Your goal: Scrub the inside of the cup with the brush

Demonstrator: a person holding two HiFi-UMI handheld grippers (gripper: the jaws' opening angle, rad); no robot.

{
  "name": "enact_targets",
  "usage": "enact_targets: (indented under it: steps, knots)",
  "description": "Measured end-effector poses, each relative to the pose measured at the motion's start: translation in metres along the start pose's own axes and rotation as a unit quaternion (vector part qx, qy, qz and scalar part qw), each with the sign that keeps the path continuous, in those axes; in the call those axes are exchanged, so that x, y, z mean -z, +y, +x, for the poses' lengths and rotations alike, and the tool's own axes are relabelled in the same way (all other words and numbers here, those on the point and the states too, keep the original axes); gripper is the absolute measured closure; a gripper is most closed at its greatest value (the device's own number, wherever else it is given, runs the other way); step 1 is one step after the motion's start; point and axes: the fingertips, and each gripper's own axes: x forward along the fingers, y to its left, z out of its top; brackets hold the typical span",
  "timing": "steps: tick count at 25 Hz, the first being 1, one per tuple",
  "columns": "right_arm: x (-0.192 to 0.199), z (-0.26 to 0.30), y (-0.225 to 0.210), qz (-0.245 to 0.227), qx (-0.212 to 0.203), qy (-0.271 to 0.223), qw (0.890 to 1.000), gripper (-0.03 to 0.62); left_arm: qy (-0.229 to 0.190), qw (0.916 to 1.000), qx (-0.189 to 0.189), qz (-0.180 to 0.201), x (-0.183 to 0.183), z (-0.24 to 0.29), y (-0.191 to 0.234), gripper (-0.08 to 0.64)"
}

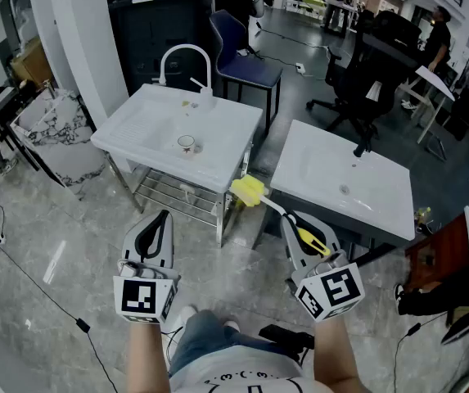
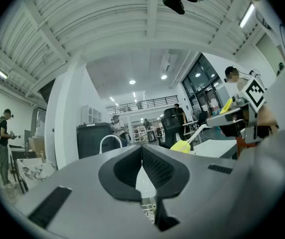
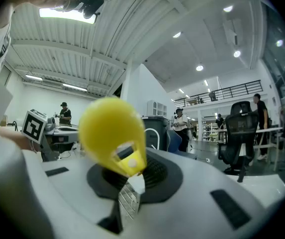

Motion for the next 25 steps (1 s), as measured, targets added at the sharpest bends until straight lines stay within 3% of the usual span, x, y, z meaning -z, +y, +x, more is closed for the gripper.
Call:
enact_targets:
  steps: [11, 16, 25]
  knots:
    - [0.012, 0.071, -0.012, 0.010, 0.016, 0.009, 1.000, 0.552, -0.002, 1.0000, 0.006, 0.000, 0.020, 0.056, 0.055, 0.545]
    - [0.014, 0.140, -0.005, 0.039, 0.018, 0.002, 0.999, 0.551, -0.004, 0.9999, 0.013, -0.003, 0.034, 0.098, 0.116, 0.545]
    - [0.020, 0.267, 0.016, 0.043, 0.040, 0.025, 0.998, 0.551, -0.003, 0.9993, 0.039, -0.003, 0.055, 0.171, 0.226, 0.545]
